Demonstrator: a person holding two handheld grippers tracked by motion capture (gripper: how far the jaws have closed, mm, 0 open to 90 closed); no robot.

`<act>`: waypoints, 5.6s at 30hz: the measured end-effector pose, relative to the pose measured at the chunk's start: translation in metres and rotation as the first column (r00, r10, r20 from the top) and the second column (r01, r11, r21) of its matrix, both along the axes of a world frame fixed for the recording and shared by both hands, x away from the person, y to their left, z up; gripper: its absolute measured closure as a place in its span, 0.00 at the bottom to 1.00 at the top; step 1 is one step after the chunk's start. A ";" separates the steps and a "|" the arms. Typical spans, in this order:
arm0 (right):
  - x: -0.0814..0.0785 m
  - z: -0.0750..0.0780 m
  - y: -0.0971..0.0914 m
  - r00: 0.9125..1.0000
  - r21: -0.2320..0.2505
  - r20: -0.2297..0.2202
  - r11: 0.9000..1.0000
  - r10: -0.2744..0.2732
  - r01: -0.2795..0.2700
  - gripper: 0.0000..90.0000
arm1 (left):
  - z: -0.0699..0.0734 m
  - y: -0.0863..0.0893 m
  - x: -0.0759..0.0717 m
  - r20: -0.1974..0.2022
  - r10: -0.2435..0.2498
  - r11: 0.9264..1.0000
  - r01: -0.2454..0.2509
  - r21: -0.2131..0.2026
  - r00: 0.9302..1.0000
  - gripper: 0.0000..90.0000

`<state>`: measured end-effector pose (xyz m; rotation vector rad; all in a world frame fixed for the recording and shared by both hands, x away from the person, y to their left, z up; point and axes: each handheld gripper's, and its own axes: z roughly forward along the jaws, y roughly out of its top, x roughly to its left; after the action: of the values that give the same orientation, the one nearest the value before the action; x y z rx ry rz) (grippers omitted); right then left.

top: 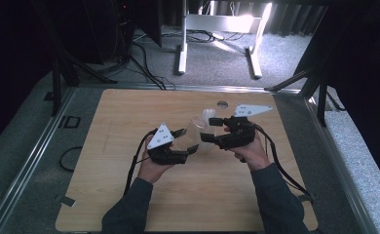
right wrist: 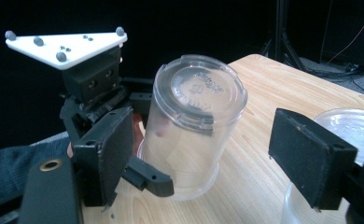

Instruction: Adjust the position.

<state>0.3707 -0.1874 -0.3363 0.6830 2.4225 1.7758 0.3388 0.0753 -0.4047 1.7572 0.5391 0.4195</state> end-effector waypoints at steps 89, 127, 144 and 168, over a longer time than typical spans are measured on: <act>-0.022 0.006 0.001 0.975 -0.575 0.086 0.809 0.206 -0.121 0.37 | 0.000 -0.001 -0.008 -0.111 -0.185 0.913 0.213 0.349 0.976 0.33; -0.024 0.004 0.015 0.956 -0.704 0.002 0.680 0.293 -0.207 0.37 | -0.008 -0.021 -0.009 -0.158 -0.223 0.807 0.273 0.524 0.962 0.33; -0.025 0.000 0.017 0.950 -0.726 -0.026 0.647 0.311 -0.232 0.37 | -0.003 -0.032 -0.011 -0.174 -0.250 0.739 0.304 0.601 0.952 0.34; -0.025 -0.007 0.027 0.942 -0.770 -0.089 0.578 0.323 -0.271 0.34 | -0.002 -0.040 -0.013 -0.172 -0.268 0.692 0.313 0.650 0.948 0.34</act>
<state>0.3454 -0.1600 -0.3434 0.1049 2.9869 0.5703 0.3258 0.0356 -0.4064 2.5247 0.1266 0.3514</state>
